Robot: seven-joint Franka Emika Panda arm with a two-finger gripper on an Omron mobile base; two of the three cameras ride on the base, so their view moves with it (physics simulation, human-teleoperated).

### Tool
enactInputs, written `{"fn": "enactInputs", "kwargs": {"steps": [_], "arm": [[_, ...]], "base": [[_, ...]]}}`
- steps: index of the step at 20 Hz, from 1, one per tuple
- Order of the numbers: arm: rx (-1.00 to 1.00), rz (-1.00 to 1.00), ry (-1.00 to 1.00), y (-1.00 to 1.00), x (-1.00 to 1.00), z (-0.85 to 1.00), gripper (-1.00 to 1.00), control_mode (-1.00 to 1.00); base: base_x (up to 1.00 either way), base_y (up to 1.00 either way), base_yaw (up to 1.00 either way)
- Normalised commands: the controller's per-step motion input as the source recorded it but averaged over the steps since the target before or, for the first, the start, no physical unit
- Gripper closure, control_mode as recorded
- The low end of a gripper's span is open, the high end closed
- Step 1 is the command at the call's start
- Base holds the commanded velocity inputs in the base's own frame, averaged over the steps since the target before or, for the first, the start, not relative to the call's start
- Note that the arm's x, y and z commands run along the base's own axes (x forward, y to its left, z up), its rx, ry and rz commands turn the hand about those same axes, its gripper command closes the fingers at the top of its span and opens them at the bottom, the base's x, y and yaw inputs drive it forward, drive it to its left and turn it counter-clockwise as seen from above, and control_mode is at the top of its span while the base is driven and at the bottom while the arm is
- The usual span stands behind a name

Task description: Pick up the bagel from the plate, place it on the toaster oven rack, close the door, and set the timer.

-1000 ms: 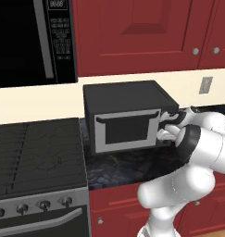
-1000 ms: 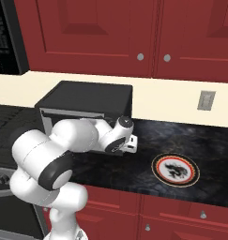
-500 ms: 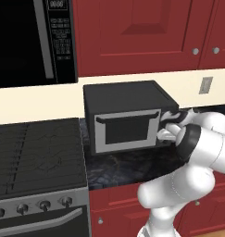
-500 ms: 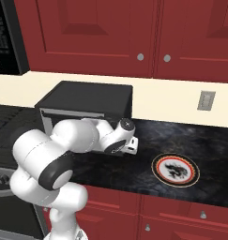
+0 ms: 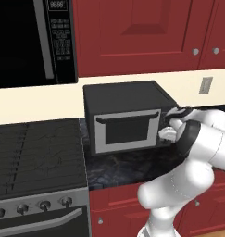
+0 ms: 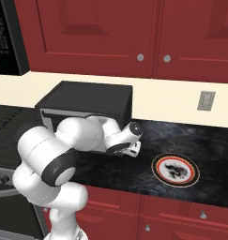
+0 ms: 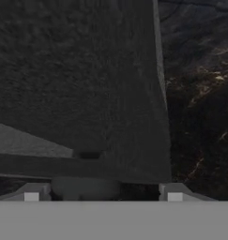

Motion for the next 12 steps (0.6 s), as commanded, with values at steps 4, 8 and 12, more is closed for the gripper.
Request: {"fn": "enactInputs", "kwargs": {"steps": [4, 8, 12], "arm": [[0.20, 0.08, 0.05, -0.75, 0.34, 0.00, 1.00, -1.00], [0.18, 0.08, 0.02, -0.79, 0.20, 0.00, 1.00, -1.00], [0.17, 0.10, 0.00, -0.75, 0.05, -0.03, 1.00, -1.00]], "base": [[0.00, 0.00, 0.00], [0.00, 0.00, 0.00], [0.00, 0.00, 0.00]]}}
